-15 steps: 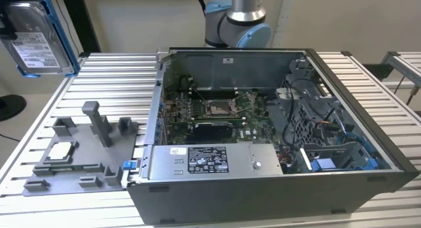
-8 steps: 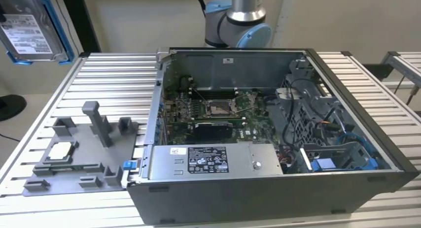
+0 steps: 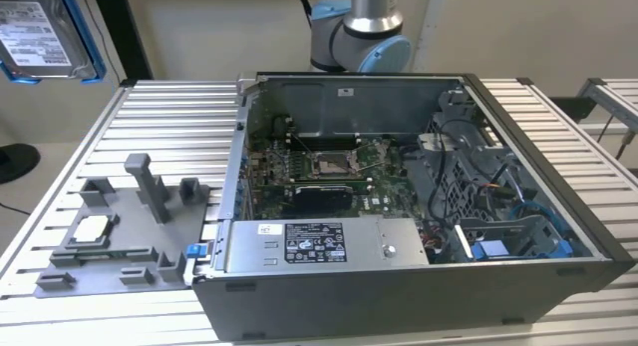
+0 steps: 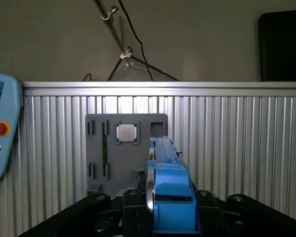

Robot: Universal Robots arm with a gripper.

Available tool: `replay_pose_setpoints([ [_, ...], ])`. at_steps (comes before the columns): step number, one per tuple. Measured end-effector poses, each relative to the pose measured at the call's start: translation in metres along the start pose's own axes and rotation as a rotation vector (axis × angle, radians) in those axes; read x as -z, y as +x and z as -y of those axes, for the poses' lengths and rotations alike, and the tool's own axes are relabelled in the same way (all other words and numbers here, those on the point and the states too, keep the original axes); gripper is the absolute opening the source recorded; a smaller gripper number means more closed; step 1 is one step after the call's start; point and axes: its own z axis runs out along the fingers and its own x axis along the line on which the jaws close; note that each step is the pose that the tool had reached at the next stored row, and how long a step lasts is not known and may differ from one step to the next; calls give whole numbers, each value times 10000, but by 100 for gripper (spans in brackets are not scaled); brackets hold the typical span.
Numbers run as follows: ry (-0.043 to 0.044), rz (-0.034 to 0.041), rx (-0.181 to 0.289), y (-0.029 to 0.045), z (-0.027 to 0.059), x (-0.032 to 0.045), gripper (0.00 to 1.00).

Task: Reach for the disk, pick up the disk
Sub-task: 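Pick up the disk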

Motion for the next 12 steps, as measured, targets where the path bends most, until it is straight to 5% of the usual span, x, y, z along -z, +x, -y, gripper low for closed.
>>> replay_pose_setpoints([
  [8, -8, -15, -2, -1, 5, 0, 0],
  [12, -9, -16, -1, -2, 110, 3, 0],
])
